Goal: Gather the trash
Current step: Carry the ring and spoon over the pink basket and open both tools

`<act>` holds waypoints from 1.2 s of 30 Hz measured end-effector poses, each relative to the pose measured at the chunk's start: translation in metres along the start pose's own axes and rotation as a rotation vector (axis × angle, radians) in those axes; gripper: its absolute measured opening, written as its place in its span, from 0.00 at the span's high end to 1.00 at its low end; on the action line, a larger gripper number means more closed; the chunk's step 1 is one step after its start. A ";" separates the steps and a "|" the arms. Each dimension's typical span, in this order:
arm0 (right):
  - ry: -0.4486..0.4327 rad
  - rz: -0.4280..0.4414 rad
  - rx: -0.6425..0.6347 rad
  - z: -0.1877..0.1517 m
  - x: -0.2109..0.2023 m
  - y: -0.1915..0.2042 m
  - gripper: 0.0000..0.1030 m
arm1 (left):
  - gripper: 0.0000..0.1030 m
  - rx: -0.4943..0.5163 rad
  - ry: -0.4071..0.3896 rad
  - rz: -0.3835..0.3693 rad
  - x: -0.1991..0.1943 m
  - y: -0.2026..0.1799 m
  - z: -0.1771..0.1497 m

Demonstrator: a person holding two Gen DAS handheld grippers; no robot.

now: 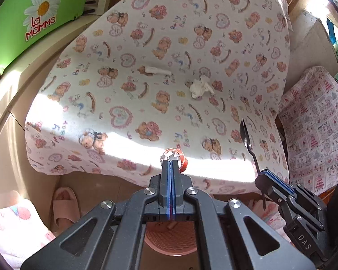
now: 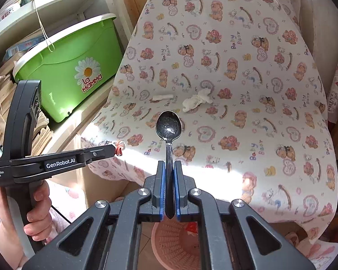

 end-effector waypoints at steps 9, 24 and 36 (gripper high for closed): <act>0.091 0.014 -0.005 -0.034 -0.006 0.007 0.93 | 0.99 0.055 0.117 -0.046 0.016 -0.023 -0.021; 0.422 -0.037 0.076 -0.087 0.069 -0.026 0.93 | 0.99 0.096 0.316 0.056 0.087 -0.024 -0.053; 0.640 -0.125 0.299 -0.139 0.140 -0.088 0.93 | 0.96 0.073 0.478 0.121 0.135 -0.013 -0.087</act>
Point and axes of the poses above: each gripper's, at about its wrist camera, not at the fingertips, and x roughly the way its jaws point, y to its left, z to its top, the point moved 1 cm from there along x, roughly the way its jaws point, and after that the axes turned 8 degrees about z, right-handed, at the moved point
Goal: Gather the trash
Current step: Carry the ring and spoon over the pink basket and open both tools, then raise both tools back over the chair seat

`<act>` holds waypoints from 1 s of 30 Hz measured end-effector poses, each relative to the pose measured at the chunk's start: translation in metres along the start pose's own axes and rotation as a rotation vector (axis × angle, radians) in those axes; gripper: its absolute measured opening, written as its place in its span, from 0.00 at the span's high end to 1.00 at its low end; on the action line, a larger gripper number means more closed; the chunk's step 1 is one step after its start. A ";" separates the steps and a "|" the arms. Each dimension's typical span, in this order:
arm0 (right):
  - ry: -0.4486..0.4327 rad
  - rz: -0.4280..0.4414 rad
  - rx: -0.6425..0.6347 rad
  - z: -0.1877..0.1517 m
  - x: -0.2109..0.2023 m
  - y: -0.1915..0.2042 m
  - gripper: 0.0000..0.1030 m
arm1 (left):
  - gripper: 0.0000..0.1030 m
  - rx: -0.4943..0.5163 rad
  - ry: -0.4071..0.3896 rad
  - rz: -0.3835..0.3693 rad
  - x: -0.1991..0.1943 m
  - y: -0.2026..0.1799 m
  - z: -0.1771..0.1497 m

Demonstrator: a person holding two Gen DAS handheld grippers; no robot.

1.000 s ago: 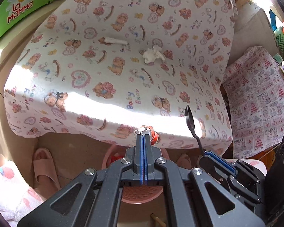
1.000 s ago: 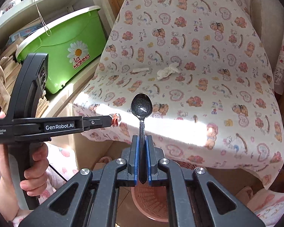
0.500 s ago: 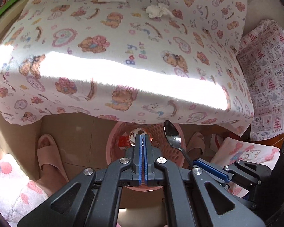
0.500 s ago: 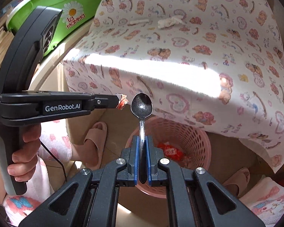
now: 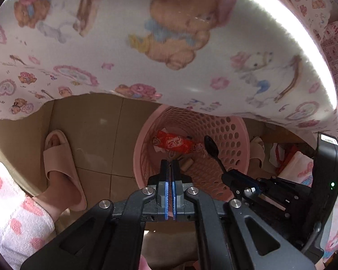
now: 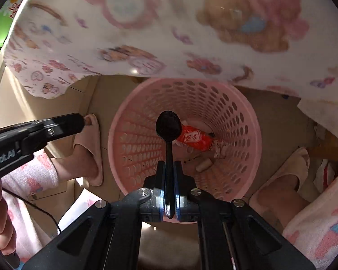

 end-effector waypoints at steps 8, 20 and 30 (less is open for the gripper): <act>0.038 -0.048 0.056 -0.002 0.015 -0.014 0.92 | 0.47 -0.003 -0.007 0.079 0.000 0.004 -0.004; -0.067 -0.070 0.008 0.001 -0.017 -0.001 0.74 | 0.36 -0.006 -0.131 0.118 -0.039 0.012 0.003; -0.350 -0.103 -0.091 0.000 -0.096 0.024 0.35 | 0.23 0.026 -0.343 0.175 -0.094 0.012 0.005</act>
Point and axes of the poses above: each gripper's, at about its wrist camera, not at the fingertips, and x roughly the way its jaws point, y to its left, z to its top, the point moved 1 cm from there along x, roughly the way its jaws point, and after that the axes turned 8 degrees about z, right-handed, at the moved point
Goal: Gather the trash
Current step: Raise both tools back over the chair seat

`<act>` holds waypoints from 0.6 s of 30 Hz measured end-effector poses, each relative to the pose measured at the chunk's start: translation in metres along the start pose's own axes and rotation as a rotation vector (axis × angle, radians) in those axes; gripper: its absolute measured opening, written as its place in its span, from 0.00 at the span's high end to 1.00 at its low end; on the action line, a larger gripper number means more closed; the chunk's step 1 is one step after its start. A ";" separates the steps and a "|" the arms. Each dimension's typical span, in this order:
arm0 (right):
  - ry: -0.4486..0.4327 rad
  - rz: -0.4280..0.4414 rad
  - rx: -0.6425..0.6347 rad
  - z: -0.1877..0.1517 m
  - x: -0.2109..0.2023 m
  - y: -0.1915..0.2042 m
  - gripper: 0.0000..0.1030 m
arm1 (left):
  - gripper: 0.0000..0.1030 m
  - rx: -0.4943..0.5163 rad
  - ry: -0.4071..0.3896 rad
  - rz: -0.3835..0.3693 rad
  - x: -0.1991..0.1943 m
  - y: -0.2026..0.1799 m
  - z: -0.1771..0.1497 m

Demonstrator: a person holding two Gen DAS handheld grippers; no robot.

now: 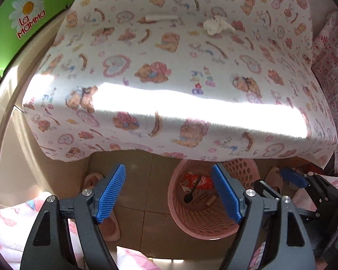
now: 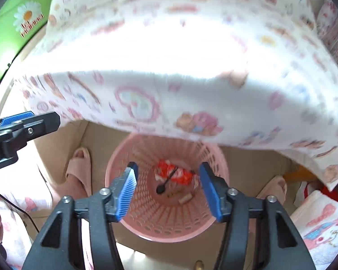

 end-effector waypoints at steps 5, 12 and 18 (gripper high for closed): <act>-0.113 -0.056 -0.058 0.008 -0.030 0.006 0.32 | 0.19 -0.013 -0.088 0.010 -0.020 0.011 0.010; -0.203 -0.045 -0.046 0.017 -0.058 0.006 0.24 | 0.18 -0.069 -0.146 -0.024 -0.040 0.024 0.015; -0.260 -0.043 -0.088 0.016 -0.076 0.010 0.21 | 0.17 -0.095 -0.204 -0.016 -0.052 0.034 0.017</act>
Point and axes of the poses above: each gripper's, at about its wrist camera, not at the fingertips, and x roughly the way its jaws point, y to its left, z to its top, the point moved 1 cm from there along x, roughly the way its jaws point, and after that the axes turned 8 degrees about z, right-handed, at the moved point
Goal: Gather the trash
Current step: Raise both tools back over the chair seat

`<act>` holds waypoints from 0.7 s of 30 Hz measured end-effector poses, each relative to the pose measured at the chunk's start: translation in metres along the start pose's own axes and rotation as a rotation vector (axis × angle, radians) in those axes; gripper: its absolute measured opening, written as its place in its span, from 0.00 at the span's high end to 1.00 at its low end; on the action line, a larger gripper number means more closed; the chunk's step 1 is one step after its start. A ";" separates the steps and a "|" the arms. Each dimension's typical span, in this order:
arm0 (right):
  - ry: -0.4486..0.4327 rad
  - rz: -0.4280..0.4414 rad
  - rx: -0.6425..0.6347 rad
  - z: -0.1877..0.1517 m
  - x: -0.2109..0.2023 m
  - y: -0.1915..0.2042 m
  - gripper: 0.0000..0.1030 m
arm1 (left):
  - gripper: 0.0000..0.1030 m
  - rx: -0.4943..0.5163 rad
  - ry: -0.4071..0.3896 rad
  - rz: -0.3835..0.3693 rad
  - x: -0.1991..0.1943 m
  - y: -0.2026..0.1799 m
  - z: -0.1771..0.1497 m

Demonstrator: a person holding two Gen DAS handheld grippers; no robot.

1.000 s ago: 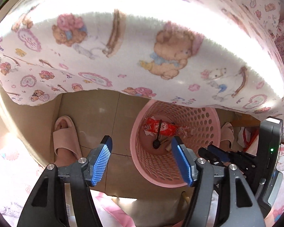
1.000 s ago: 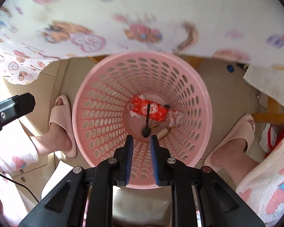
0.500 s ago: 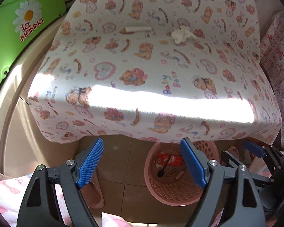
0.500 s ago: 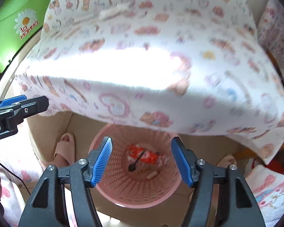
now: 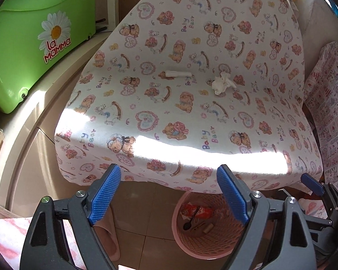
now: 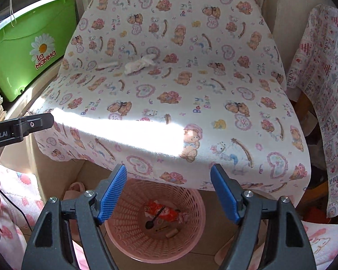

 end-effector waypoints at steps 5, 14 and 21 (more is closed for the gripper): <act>-0.039 -0.001 -0.033 0.004 -0.010 0.009 0.17 | 0.11 -0.002 -0.067 -0.003 -0.014 0.004 0.004; -0.083 -0.026 -0.089 0.022 -0.017 0.009 0.17 | 0.06 0.031 -0.144 -0.010 -0.032 0.003 0.015; -0.136 -0.029 -0.158 0.061 -0.027 -0.002 0.17 | 0.06 0.074 -0.177 0.022 -0.038 0.015 0.042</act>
Point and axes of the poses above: each gripper's, at about its wrist camera, not at the fingertips, and x roughly the way its jaws point, y to its left, z to its top, the point moved 1 cm from there along x, roughly the way its jaws point, and after that the axes turned 8 degrees about z, right-handed, at the moved point
